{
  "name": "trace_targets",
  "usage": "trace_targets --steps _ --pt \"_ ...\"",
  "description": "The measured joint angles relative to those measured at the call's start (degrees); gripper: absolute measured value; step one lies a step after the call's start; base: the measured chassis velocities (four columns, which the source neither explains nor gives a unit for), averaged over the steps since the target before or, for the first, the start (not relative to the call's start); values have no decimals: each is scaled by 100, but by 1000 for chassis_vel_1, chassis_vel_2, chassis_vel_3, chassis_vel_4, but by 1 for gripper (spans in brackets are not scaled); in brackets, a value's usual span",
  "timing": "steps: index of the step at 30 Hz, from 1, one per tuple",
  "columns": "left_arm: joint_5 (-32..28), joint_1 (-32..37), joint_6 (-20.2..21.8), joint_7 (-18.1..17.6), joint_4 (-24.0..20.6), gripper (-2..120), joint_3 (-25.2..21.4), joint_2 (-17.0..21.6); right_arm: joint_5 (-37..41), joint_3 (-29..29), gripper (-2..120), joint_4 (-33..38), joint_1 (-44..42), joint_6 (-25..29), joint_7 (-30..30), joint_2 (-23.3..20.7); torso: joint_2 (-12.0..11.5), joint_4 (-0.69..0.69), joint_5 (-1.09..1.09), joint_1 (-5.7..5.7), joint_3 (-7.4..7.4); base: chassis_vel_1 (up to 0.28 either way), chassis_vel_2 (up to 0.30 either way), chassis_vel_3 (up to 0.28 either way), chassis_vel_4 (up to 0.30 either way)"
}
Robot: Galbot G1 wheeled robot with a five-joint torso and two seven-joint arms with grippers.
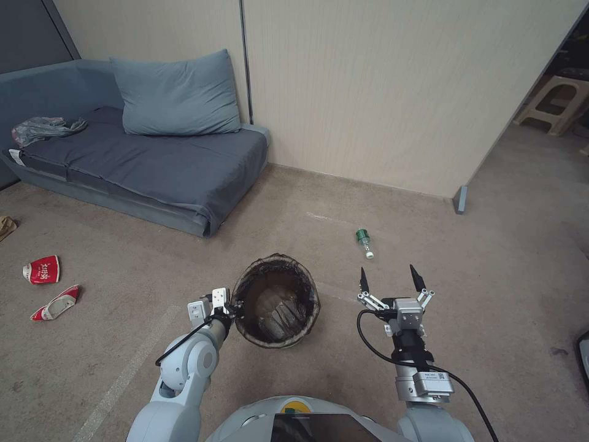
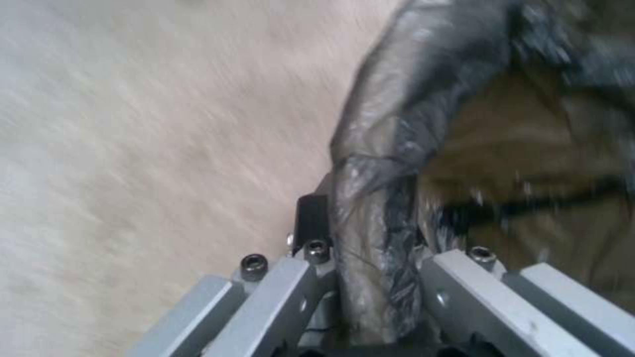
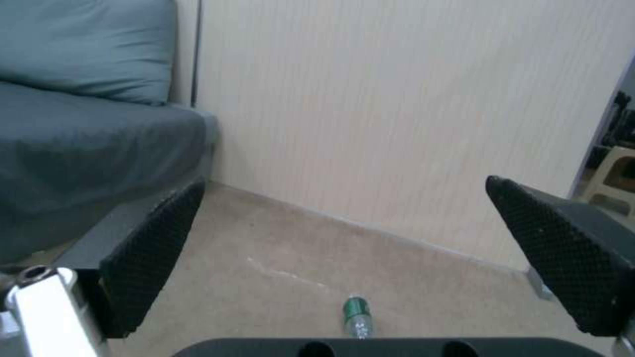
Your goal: Pick up the trash bin, then pick up the garbage from the floor and place it into the trash bin.
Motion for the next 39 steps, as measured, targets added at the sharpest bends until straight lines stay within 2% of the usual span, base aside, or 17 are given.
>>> trace_targets --steps 4,7,8,10,13,15,17,22,25,39 --pt "709 248 -142 86 -533 0 -146 -110 3 -4 100 -13 7 36 3 -1 0 2 1 0 0 0 0 0 0" --pt "824 294 -172 102 -635 0 -168 -130 7 -4 100 -18 10 45 3 0 0 2 2 0 0 0 0 0 0" --pt "1072 434 -249 122 -932 0 -213 -184 15 -1 100 -22 10 55 3 -1 0 3 3 0 -1 0 0 0 0" --pt "1154 491 -272 123 -1048 0 -229 -207 27 2 100 -28 14 67 3 -1 0 2 4 0 -1 0 0 0 0" --pt "1546 750 -358 61 -1583 0 -244 -339 80 20 100 -62 28 121 3 0 0 3 3 0 -2 0 0 0 0" --pt "1564 758 -362 57 -1602 0 -243 -343 81 21 100 -62 29 122 3 0 0 3 3 0 -2 0 0 0 0" --pt "1869 965 -451 -42 -1935 0 -200 -401 87 25 100 -66 30 127 3 -1 0 3 5 0 -2 0 0 0 0" --pt "2149 1183 -554 -146 -2266 0 -109 -398 197 88 100 -88 51 171 3 -1 0 2 4 0 -2 0 0 0 0" --pt "2166 1205 -568 -183 -2385 0 -122 -391 274 120 100 -102 61 198 -20 -1 0 3 4 0 -2 0 0 0 0" --pt "2249 1197 -570 -170 -2351 0 13 -351 488 172 100 -103 72 236 -79 0 1 2 4 -1 -3 -31 28 32 -27"
